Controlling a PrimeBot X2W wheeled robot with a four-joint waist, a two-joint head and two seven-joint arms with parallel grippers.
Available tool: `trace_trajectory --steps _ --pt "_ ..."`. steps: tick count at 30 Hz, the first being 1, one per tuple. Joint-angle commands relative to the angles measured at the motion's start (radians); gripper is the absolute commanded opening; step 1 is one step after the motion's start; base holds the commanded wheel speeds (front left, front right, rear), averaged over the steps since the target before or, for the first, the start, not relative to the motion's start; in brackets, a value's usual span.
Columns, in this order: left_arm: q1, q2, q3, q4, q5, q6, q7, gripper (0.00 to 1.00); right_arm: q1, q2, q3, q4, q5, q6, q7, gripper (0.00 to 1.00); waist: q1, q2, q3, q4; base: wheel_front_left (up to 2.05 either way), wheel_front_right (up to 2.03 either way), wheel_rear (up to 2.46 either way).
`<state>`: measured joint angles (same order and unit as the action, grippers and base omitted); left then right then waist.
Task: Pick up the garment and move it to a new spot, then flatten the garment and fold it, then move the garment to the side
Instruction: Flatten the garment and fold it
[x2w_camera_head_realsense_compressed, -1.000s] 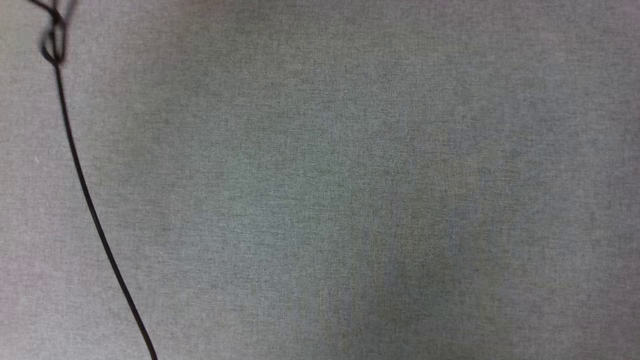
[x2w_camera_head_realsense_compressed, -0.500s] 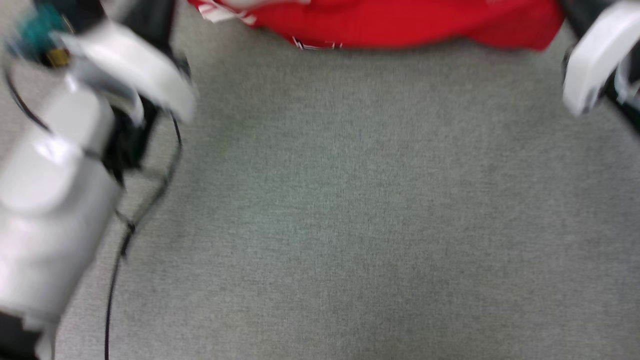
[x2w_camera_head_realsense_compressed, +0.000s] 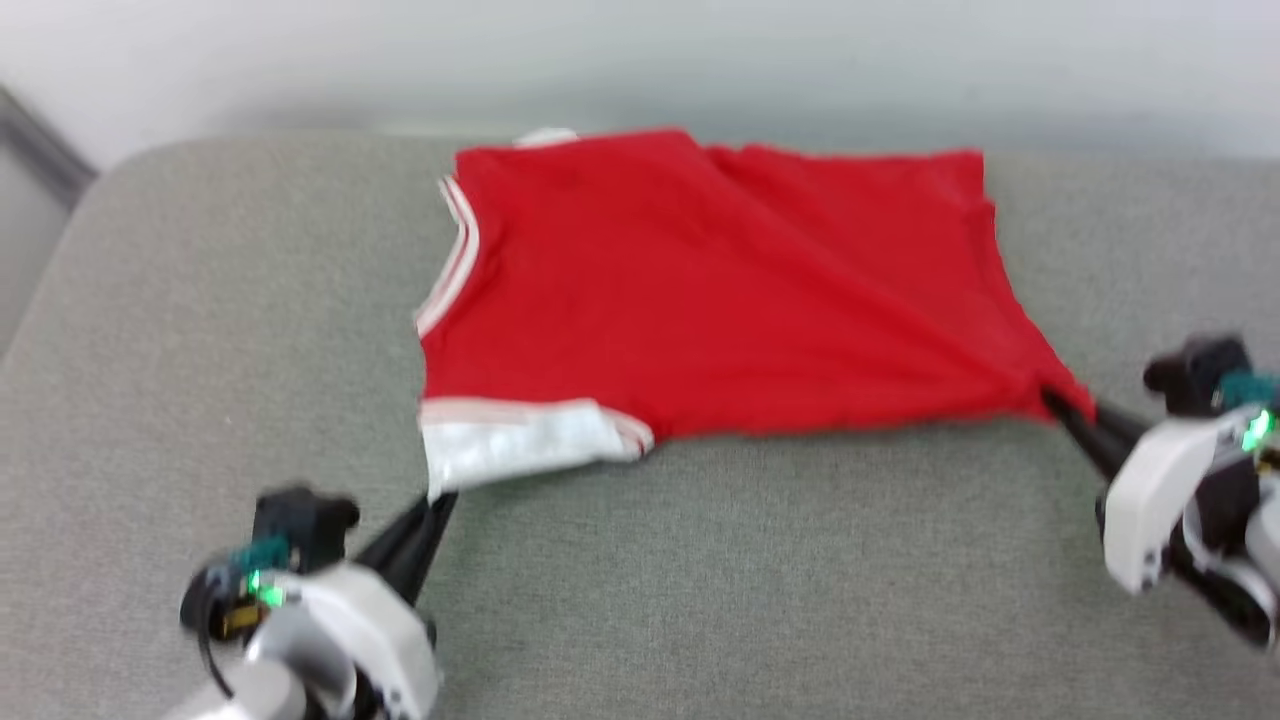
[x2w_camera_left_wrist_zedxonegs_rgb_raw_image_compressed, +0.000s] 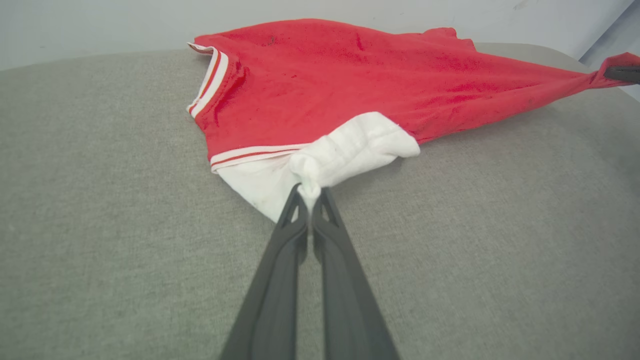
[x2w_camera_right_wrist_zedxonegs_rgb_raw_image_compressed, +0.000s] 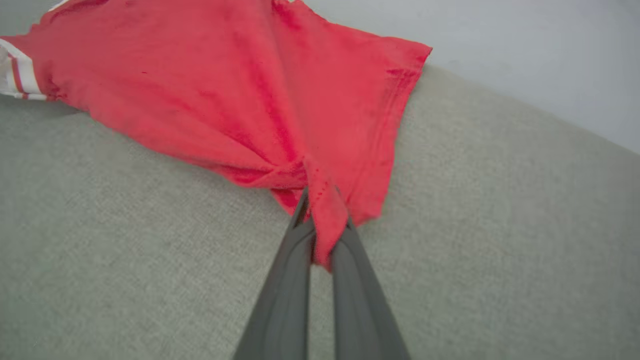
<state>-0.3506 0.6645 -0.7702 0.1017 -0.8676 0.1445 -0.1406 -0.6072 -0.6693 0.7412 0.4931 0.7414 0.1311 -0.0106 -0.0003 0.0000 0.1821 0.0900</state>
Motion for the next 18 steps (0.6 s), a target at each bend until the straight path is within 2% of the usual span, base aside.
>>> trace_trajectory --steps 1,11,18 --pt "0.062 0.01 0.001 -0.016 -0.022 0.02 -0.011 0.0 0.06 -0.01 -0.003 -0.016 -0.008 -0.001 0.008 0.0 0.0003 0.0 -0.064 0.002 0.0 0.0 0.0" --pt "0.345 0.041 -0.018 -0.106 -0.124 0.103 -0.032 0.0 0.388 -0.01 -0.116 -0.093 -0.008 -0.001 0.031 0.0 0.0003 0.0 -0.196 0.023 0.0 0.0 0.0" --pt "0.49 0.04 -0.025 -0.142 -0.178 0.139 -0.058 0.0 0.608 -0.008 -0.219 -0.197 -0.048 -0.001 0.073 0.0 0.0003 0.0 -0.223 0.021 0.0 0.0 0.0"
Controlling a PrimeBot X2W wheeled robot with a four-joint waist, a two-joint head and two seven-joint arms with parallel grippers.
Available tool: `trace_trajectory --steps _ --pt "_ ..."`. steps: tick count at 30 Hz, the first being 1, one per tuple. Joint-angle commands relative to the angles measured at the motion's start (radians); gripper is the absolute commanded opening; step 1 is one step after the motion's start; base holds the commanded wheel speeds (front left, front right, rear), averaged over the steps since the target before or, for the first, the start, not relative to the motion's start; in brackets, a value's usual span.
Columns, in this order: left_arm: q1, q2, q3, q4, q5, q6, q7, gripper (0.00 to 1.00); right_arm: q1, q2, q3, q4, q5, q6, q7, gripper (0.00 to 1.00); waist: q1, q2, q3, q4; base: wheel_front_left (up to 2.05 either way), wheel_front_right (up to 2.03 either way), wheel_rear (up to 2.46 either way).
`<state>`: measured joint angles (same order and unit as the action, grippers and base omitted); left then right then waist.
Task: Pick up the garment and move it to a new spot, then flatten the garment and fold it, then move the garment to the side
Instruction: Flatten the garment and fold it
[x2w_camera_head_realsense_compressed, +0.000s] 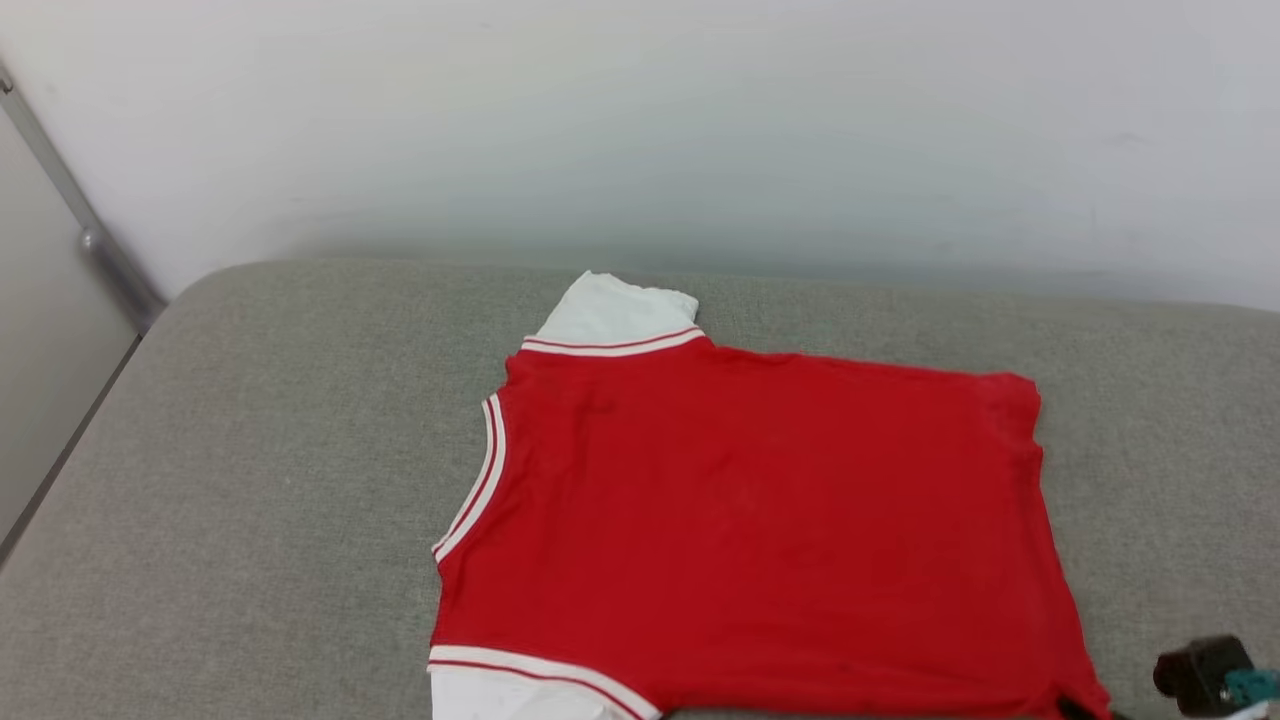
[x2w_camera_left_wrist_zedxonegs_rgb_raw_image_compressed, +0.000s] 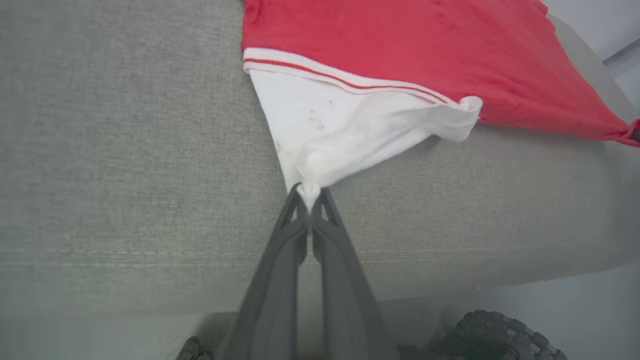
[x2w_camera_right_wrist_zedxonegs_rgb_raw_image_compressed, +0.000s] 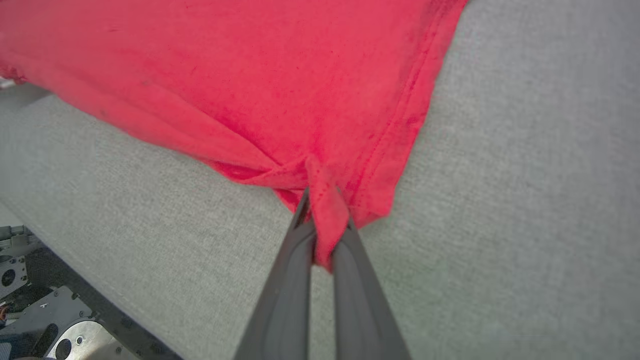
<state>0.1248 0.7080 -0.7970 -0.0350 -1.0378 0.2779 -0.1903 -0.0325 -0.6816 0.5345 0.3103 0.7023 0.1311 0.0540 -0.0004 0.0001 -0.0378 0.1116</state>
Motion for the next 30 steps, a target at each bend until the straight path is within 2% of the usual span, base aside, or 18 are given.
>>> trace_trajectory --steps 1,9,18,24,30 --pt "0.03 -0.006 -0.001 -0.008 -0.014 0.006 -0.009 0.0 0.059 0.006 -0.035 -0.03 -0.014 -0.001 0.018 0.0 0.0004 -0.0001 -0.005 -0.001 0.0 0.0 0.0" --pt "0.038 0.01 -0.015 -0.009 0.009 0.013 -0.014 0.0 0.185 0.044 -0.191 -0.129 -0.07 -0.001 0.102 0.0 0.0004 -0.0001 0.007 -0.003 0.0 0.0 0.0" --pt "-0.174 0.027 0.013 -0.01 0.106 -0.023 0.013 0.0 0.129 0.08 -0.281 -0.205 -0.101 -0.001 0.173 0.0 0.0004 -0.0001 0.055 0.0 0.0 0.0 0.0" --pt "-0.373 0.01 0.033 0.048 0.148 -0.081 0.059 0.0 0.033 0.071 -0.31 -0.239 -0.094 -0.001 0.214 0.0 0.0004 -0.0001 0.126 -0.018 0.0 0.0 0.0" --pt "-0.539 -0.01 0.022 0.154 0.198 -0.138 0.102 0.0 -0.073 0.06 -0.296 -0.241 -0.087 -0.001 0.256 0.0 0.0004 -0.0001 0.204 -0.036 0.0 0.0 0.0"
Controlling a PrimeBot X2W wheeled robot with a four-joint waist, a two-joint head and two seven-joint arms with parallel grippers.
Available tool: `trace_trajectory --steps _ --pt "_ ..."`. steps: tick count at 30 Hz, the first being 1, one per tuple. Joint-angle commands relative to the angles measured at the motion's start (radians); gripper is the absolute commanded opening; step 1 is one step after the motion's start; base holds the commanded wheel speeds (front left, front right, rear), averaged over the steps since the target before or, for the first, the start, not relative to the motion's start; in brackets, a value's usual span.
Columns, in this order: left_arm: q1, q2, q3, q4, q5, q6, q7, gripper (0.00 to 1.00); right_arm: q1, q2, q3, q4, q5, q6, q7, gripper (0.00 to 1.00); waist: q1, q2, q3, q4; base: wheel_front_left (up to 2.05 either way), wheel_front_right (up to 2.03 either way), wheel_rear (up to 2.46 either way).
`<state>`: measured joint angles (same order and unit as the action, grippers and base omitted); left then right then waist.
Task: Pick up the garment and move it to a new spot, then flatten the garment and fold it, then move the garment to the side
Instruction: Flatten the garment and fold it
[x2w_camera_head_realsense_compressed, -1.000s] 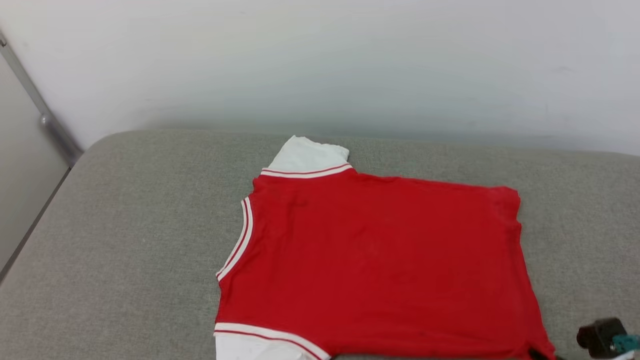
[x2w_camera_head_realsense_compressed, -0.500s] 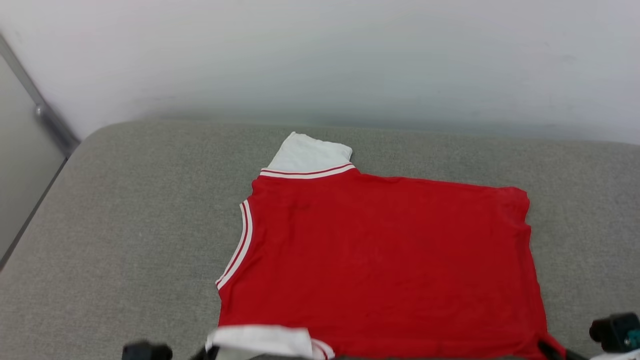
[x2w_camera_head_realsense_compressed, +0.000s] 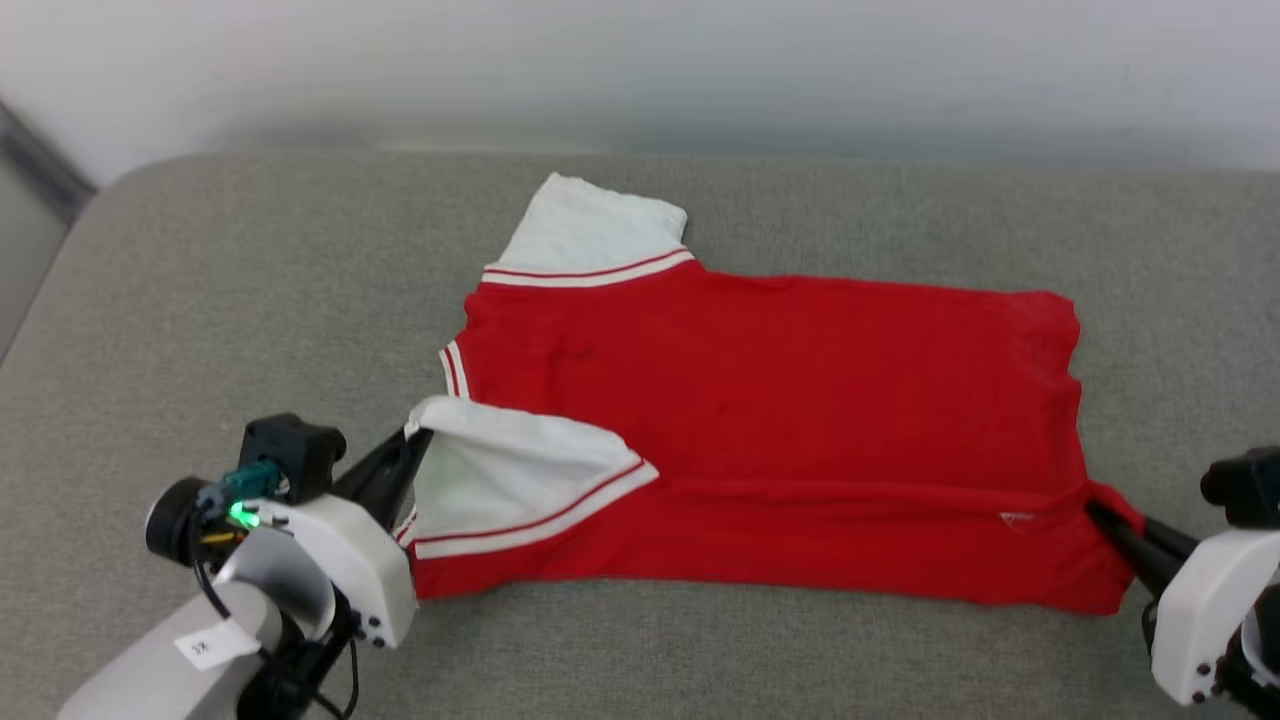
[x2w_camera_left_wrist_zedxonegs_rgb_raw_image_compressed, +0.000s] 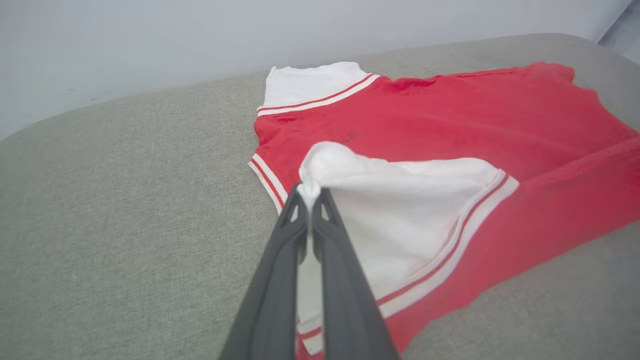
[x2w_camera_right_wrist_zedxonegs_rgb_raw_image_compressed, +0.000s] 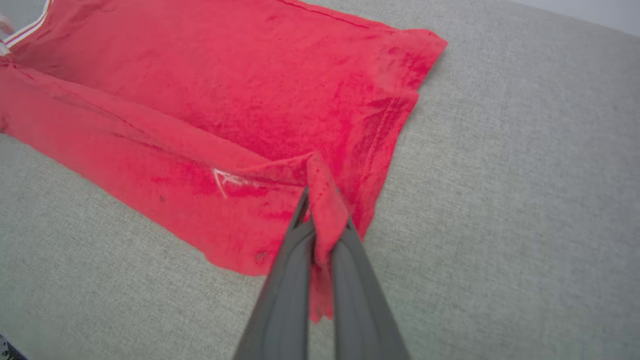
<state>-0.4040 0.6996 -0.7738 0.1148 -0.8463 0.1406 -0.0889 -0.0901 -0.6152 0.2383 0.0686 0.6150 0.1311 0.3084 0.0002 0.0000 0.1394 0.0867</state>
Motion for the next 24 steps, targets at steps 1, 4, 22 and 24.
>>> trace_trajectory --steps 1,4,22,24 --pt "-0.03 -0.009 -0.008 0.019 0.015 -0.008 0.005 0.0 -0.032 -0.01 0.003 0.003 0.0 -0.001 0.007 0.0 -0.0002 0.0 0.039 -0.014 0.0 0.0 0.0" --pt "-0.069 -0.027 -0.01 0.069 0.021 -0.022 0.012 0.0 -0.074 -0.012 0.018 0.019 -0.002 -0.001 0.024 0.0 -0.0002 0.0 0.074 -0.024 0.0 0.0 0.0" --pt "-0.169 -0.168 -0.048 0.445 -0.018 -0.158 0.003 0.95 -0.21 0.008 0.169 0.176 0.025 -0.001 0.023 0.0 -0.0002 0.0 0.152 -0.03 0.0 0.0 0.0" --pt "-0.18 -0.176 -0.049 0.464 -0.012 -0.165 -0.009 1.0 -0.213 0.001 0.177 0.18 0.031 -0.001 0.012 0.39 -0.0002 0.0 0.134 -0.027 0.0 0.0 0.0"
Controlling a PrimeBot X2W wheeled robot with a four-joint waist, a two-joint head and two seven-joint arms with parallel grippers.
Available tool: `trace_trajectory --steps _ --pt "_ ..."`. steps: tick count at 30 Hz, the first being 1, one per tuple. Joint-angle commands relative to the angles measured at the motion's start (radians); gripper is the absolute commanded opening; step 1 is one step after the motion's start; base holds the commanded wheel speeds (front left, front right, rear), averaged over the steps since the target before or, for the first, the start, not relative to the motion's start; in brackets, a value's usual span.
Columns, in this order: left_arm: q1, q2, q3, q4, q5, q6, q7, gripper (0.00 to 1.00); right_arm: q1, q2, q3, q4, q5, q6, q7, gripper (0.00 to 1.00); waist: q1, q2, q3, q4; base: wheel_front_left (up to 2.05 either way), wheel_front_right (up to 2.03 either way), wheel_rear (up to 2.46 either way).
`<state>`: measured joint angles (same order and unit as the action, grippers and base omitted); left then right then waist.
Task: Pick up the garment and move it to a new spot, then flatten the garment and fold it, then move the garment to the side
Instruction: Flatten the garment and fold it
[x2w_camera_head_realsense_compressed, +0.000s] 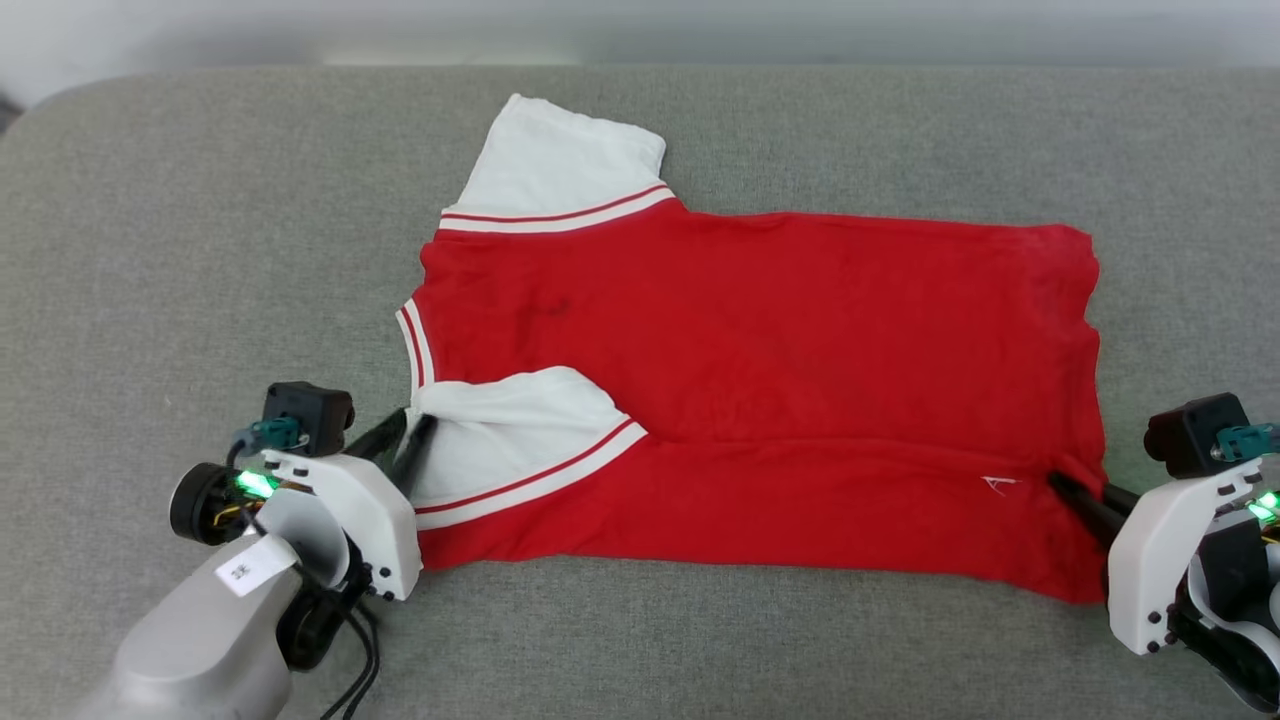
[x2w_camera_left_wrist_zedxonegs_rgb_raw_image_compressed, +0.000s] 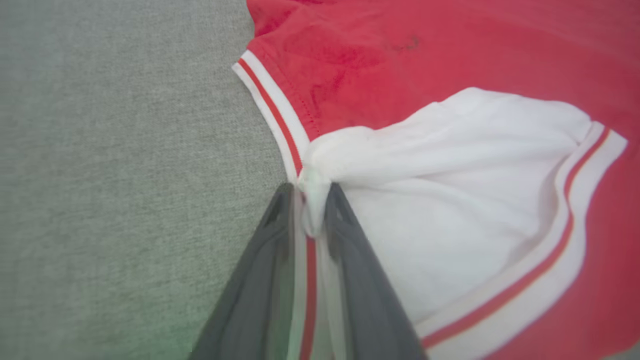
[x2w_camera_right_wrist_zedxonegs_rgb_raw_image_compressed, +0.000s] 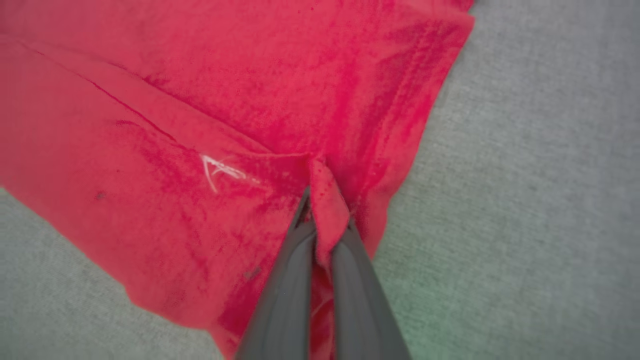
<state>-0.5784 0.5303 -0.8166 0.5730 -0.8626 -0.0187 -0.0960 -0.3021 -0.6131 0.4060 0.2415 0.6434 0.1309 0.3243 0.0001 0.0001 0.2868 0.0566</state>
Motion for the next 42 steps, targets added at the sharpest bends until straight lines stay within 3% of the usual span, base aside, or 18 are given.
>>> trace_trajectory --steps 1,2,8,12,19,24,34,42 --pt "-0.014 -0.004 -0.005 0.01 0.007 -0.006 -0.008 1.0 0.0 -0.007 0.012 0.005 0.005 0.0 -0.006 0.91 -0.0001 -0.0001 -0.024 0.005 0.0 0.0 0.0" --pt "-0.022 0.002 -0.001 0.014 0.009 -0.011 -0.017 1.0 0.001 -0.011 0.01 0.0 0.006 0.0 -0.013 1.0 -0.0001 -0.0001 -0.034 0.006 0.0 0.0 0.0" --pt "-0.071 0.05 0.008 -0.033 0.024 -0.002 0.007 1.0 0.035 -0.017 -0.024 -0.03 0.025 0.0 -0.048 1.0 -0.0001 -0.0001 -0.097 0.021 0.0 0.0 0.0" --pt "-0.104 0.106 0.009 -0.12 0.026 0.012 0.088 1.0 0.057 -0.018 -0.045 -0.043 0.018 0.0 -0.05 1.0 -0.0001 -0.0001 -0.124 0.029 0.0 0.0 0.0" --pt "-0.164 0.198 -0.029 -0.271 -0.043 0.007 0.426 1.0 0.078 -0.002 -0.065 -0.07 0.0 0.0 -0.041 1.0 -0.0001 -0.0001 -0.134 0.03 0.0 0.0 0.0" --pt "-0.185 0.229 -0.062 -0.336 -0.129 -0.011 0.657 1.0 0.077 0.009 -0.064 -0.085 -0.011 0.0 -0.028 1.0 -0.0001 -0.0001 -0.132 0.022 0.0 0.0 0.0" --pt "-0.153 0.213 -0.11 -0.278 -0.277 -0.007 0.921 1.0 0.051 0.025 -0.042 -0.111 -0.016 0.0 0.008 1.0 -0.0001 -0.0001 -0.101 -0.023 0.0 0.0 0.0" --pt "-0.106 0.181 -0.152 -0.154 -0.288 -0.016 0.949 1.0 0.01 0.032 -0.021 -0.107 -0.012 0.0 0.015 1.0 -0.0001 -0.0001 -0.069 -0.065 0.0 0.0 0.0"
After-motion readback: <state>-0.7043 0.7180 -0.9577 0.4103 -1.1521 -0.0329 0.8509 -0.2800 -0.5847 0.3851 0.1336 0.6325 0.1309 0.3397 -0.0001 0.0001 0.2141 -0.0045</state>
